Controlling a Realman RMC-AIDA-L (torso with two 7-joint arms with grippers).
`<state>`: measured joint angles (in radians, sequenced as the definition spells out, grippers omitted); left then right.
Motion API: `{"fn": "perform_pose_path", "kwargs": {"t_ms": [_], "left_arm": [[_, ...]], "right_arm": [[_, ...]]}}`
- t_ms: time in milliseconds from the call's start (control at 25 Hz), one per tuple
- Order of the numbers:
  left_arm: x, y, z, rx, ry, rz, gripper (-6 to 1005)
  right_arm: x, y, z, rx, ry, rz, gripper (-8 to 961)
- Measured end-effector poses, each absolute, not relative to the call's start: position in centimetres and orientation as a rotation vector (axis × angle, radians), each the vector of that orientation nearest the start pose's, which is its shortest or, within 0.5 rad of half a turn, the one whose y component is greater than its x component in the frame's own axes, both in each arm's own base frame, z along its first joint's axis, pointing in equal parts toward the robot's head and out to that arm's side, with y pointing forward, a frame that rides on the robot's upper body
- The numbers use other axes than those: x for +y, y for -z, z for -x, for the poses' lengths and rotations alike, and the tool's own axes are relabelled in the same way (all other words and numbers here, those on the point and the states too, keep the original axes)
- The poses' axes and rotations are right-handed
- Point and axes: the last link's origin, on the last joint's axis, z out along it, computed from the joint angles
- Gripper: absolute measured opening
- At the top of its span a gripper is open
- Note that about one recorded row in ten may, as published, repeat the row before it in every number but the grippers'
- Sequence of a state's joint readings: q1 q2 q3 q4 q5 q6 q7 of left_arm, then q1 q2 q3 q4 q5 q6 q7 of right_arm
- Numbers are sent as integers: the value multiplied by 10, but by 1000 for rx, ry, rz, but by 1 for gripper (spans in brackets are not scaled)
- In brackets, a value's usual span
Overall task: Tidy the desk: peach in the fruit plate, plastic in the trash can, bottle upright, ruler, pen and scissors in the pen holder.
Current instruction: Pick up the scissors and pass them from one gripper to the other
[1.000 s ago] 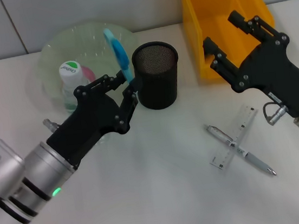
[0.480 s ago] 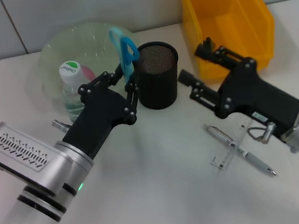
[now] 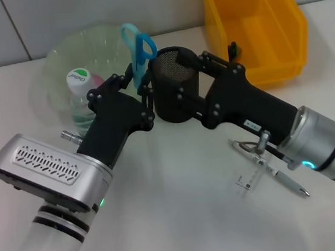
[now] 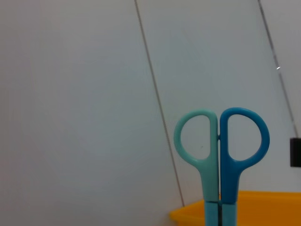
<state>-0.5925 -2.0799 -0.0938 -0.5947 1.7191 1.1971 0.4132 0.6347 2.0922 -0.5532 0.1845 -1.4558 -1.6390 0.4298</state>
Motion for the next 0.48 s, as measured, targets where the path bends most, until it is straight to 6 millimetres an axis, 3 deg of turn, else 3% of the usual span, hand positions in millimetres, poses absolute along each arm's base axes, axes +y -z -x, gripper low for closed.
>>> {"fn": "perform_pose_path", "kwargs": {"t_ms": [480], "left_arm": [[307,117,187,-153,757,1934,221]], "right_arm": [[309,79,-193,269,-1282,2060,483]]}}
